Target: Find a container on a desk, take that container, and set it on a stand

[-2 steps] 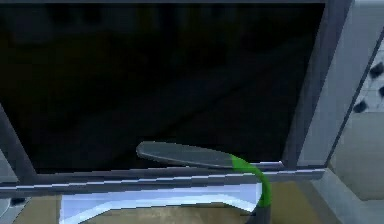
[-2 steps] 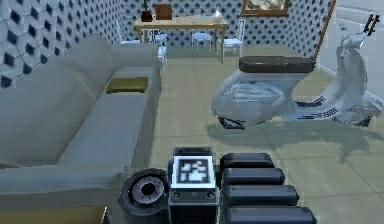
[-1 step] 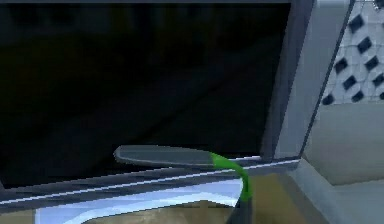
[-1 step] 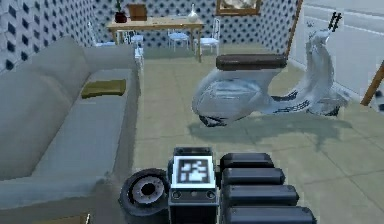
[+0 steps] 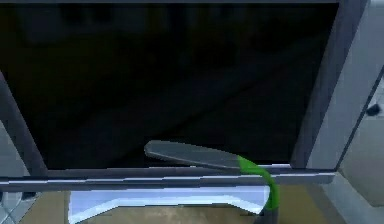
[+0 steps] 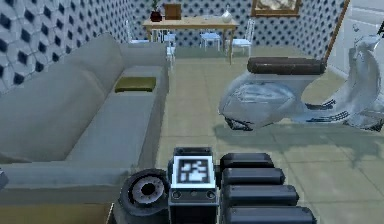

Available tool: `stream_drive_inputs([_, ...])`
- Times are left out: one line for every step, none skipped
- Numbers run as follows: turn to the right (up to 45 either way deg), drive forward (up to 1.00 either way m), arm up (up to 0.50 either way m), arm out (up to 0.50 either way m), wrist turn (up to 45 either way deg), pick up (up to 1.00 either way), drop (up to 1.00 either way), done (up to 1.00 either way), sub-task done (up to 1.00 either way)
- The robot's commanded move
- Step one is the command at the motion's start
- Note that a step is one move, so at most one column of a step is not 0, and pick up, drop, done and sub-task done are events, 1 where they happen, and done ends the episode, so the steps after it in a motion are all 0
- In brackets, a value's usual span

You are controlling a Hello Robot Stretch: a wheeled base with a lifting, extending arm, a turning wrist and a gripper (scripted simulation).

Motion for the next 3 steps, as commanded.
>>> stream_drive_inputs([-45.0,0.0,0.0,0.0,0.0,0.0,0.0,0.0,0.0])
stream_drive_inputs([-33.0,0.0,0.0,0.0,0.0,0.0,0.0,0.0,0.0])
stream_drive_inputs([0.0,0.15,0.0,0.0,0.0,0.0,0.0,0.0,0.0])
